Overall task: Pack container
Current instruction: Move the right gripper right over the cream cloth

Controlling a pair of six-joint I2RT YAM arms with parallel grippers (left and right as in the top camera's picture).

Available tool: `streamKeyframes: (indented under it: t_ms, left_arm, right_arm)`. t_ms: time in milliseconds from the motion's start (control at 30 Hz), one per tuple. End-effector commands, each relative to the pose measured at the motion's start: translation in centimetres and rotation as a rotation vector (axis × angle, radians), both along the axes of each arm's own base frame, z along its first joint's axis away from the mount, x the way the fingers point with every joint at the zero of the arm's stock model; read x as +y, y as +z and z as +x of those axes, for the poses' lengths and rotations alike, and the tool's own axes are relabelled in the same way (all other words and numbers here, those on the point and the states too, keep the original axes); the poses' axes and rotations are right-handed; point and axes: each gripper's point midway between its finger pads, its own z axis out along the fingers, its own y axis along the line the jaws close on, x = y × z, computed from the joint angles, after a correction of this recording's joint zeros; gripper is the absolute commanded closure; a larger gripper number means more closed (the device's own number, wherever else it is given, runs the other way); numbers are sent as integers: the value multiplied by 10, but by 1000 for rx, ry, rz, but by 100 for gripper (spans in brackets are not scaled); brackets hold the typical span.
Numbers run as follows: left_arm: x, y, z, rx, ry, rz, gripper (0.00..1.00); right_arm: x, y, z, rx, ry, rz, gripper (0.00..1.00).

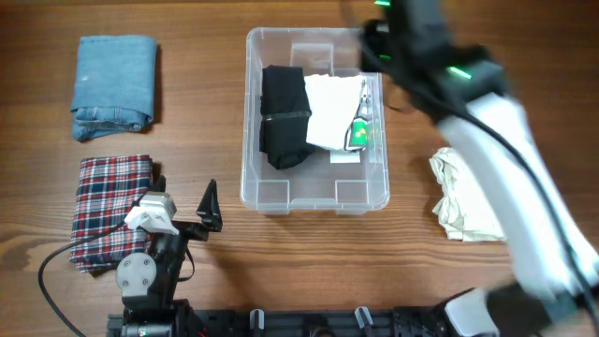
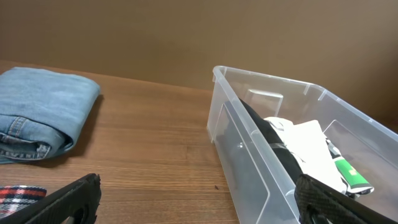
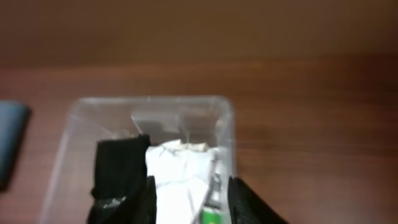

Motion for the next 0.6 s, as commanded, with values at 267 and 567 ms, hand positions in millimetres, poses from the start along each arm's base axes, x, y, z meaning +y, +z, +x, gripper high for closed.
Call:
streamKeyframes:
  t_ms: [267,567]
  left_arm:
    - [3,-3,0,4,15,20,0]
    - [3,-3,0,4,15,19,0]
  right_arm:
    - [-155,20,-135,135,-617,157,64]
    - [-196,-27,-201,232,-981,176,41]
